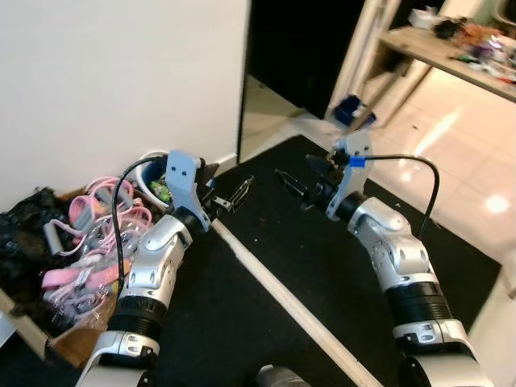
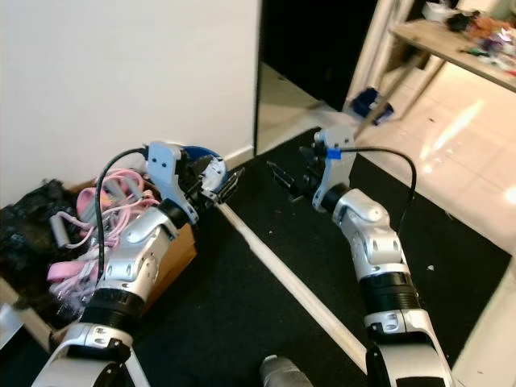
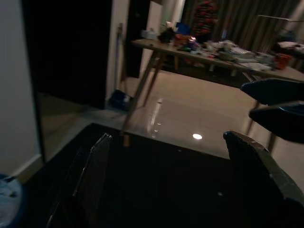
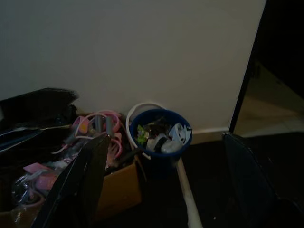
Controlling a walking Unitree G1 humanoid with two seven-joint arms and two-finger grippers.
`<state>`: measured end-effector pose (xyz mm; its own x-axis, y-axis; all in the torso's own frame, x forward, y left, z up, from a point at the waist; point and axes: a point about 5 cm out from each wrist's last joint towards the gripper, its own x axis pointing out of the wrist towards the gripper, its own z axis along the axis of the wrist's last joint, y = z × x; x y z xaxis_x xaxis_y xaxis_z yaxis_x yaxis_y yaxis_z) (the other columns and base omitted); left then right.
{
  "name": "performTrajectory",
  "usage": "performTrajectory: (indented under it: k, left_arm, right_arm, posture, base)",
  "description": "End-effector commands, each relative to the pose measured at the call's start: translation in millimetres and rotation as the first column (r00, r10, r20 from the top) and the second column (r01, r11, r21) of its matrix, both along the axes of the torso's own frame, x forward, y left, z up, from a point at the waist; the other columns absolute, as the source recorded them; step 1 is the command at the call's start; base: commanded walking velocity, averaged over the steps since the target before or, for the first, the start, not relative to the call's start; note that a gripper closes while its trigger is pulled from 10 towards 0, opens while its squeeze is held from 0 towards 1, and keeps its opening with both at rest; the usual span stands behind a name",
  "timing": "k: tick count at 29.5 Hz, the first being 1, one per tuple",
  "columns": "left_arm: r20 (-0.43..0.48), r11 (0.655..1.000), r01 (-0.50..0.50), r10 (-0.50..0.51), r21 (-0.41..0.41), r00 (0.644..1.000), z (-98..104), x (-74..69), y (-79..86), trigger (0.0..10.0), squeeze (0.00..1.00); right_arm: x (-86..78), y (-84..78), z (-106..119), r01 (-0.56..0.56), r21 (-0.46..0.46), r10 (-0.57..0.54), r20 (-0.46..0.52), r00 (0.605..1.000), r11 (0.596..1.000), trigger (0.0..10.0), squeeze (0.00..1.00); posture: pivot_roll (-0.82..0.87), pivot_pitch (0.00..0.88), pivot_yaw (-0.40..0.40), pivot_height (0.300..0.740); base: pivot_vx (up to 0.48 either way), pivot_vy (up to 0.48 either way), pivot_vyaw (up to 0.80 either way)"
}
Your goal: Picking trash to rubbish bin
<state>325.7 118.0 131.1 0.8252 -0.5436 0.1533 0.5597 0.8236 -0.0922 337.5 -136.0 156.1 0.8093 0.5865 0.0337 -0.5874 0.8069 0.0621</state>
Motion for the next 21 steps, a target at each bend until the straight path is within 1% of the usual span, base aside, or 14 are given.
performTrajectory:
  k: [1, 21]
  left_arm:
    - [-0.005, 1.000, 0.002, -0.002, 0.003, 1.000, -1.1, -0.5, 0.4, 10.0, 0.00]
    - [-0.005, 1.000, -0.006, 0.006, 0.002, 1.000, -1.4, -0.5, 0.5, 10.0, 0.00]
  right_arm:
    - [-0.3, -4.0, -1.2, 0.012, -0.003, -0.012, -0.005, 1.000, 1.000, 10.0, 0.00]
    - [-0.3, -4.6, -1.3, 0.012, -0.003, -0.012, -0.005, 1.000, 1.000, 10.0, 0.00]
  posture:
    - [-0.05, 0.000, -0.035, 0.740]
    - [-0.05, 0.000, -0.036, 0.740]
  base:
    - [0.000, 0.000, -0.79]
    - [0.000, 0.000, -0.79]
